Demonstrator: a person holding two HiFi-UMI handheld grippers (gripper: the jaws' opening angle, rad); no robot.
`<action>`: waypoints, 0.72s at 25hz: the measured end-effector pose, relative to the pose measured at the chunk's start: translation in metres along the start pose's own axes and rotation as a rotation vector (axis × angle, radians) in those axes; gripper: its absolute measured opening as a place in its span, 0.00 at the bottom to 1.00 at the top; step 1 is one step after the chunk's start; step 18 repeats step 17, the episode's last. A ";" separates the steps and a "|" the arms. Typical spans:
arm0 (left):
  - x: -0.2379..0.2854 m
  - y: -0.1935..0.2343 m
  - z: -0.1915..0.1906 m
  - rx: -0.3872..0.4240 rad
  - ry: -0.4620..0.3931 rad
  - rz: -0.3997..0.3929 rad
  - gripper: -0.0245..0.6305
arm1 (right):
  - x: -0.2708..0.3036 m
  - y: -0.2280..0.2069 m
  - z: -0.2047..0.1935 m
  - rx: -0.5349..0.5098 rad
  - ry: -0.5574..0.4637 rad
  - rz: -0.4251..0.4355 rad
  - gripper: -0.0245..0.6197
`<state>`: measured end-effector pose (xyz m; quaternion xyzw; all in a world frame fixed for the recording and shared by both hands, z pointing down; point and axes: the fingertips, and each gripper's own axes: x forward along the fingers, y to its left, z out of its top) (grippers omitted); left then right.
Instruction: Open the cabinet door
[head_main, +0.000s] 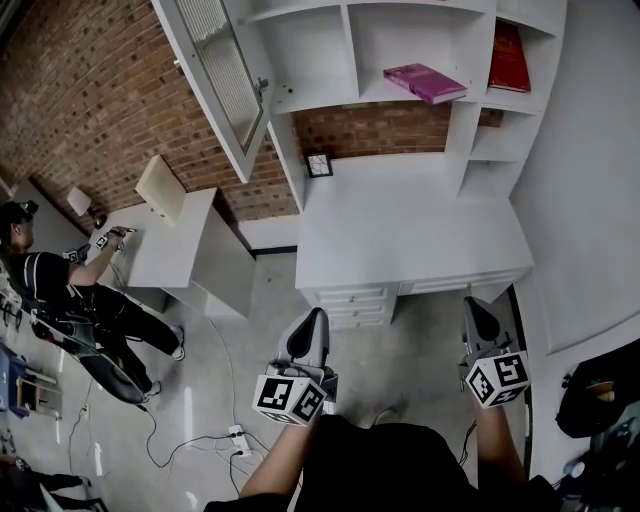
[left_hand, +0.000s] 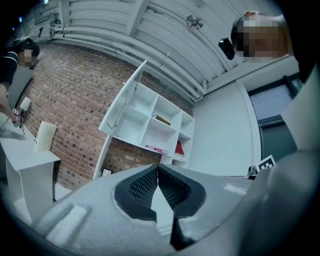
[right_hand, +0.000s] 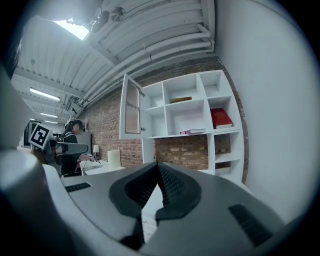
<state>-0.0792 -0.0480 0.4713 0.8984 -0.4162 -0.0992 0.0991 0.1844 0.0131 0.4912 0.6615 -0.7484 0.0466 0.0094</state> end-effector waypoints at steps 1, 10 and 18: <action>0.000 -0.002 0.000 -0.001 -0.001 -0.003 0.07 | -0.001 -0.001 -0.001 0.004 0.001 0.000 0.04; 0.002 -0.014 -0.001 -0.003 0.005 0.011 0.07 | -0.008 -0.011 -0.003 0.029 0.002 0.009 0.04; 0.003 -0.028 -0.012 -0.005 0.017 0.008 0.07 | -0.013 -0.018 -0.004 0.033 -0.010 0.015 0.04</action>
